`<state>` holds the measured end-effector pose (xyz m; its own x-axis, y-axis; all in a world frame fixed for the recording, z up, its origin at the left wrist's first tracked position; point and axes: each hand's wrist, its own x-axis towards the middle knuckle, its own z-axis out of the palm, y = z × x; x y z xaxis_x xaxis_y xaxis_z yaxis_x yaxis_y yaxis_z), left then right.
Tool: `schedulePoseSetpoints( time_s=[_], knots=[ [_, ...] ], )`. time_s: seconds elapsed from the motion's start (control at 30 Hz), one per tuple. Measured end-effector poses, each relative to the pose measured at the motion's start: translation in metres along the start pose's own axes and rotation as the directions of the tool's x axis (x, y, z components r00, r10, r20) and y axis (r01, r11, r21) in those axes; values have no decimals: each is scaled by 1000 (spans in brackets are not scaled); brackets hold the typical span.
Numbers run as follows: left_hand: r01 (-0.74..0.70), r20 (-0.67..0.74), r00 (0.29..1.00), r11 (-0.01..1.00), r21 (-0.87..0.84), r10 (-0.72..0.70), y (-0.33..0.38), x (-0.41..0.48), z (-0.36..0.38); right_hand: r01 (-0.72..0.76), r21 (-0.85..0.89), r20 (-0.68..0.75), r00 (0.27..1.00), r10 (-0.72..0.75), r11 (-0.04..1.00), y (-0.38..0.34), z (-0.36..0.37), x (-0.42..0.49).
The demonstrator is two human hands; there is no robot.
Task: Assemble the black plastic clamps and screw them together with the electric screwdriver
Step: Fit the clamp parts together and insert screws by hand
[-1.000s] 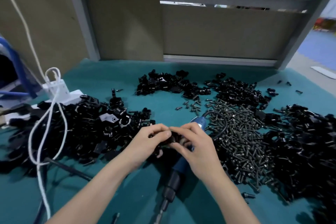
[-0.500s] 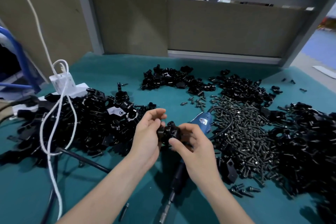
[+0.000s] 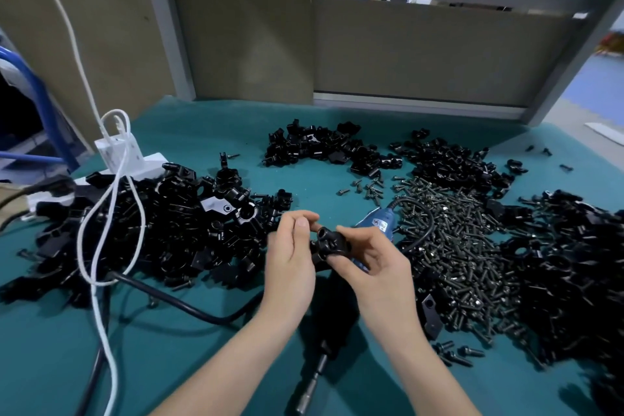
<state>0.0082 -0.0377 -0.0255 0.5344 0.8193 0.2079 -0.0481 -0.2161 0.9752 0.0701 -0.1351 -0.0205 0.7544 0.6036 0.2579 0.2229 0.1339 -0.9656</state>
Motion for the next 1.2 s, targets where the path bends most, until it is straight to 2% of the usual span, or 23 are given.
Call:
schedulePoseSetpoints(
  time_s=[0.03, 0.07, 0.17, 0.27, 0.43, 0.6, 0.77, 0.87, 1.03, 1.2],
  knots=[
    [-75, 6, 997, 991, 115, 75, -2, 1, -6, -8, -18, 0, 1000, 8, 1000, 1, -1, 1],
    [-128, 36, 992, 979, 158, 123, -5, 2, -12, -20, -44, -4, 1000, 19, 999, 2, -1, 1],
    [-92, 253, 962, 995, -44, 100, -10, 0, -30, -32, -154, -26, 999, 29, 988, 5, -2, 3],
    [-8, 383, 923, 995, -99, 45, -18, -1, -42, 2, -258, 18, 1000, 3, 966, 6, -3, 5],
    [213, 384, 915, 956, -202, -123, -22, -1, -45, 88, -411, 194, 981, -7, 908, 2, -7, 7],
    [294, 396, 899, 929, -222, -190, -24, -5, -46, 136, -472, 338, 940, 37, 871, -4, -16, 11],
    [270, 412, 894, 946, -178, -177, -25, -7, -46, 162, -479, 368, 929, 30, 863, -8, -17, 12],
    [276, 440, 881, 945, -176, -175, -24, -5, -51, 234, -558, 385, 923, -1, 796, -9, -20, 15],
    [287, 476, 857, 950, -122, -198, -25, -4, -53, 179, -555, 374, 926, 51, 813, -10, -20, 16],
    [310, 453, 864, 941, -134, -220, -24, -5, -51, 145, -575, 354, 931, 85, 805, -11, -22, 15]
  ],
)
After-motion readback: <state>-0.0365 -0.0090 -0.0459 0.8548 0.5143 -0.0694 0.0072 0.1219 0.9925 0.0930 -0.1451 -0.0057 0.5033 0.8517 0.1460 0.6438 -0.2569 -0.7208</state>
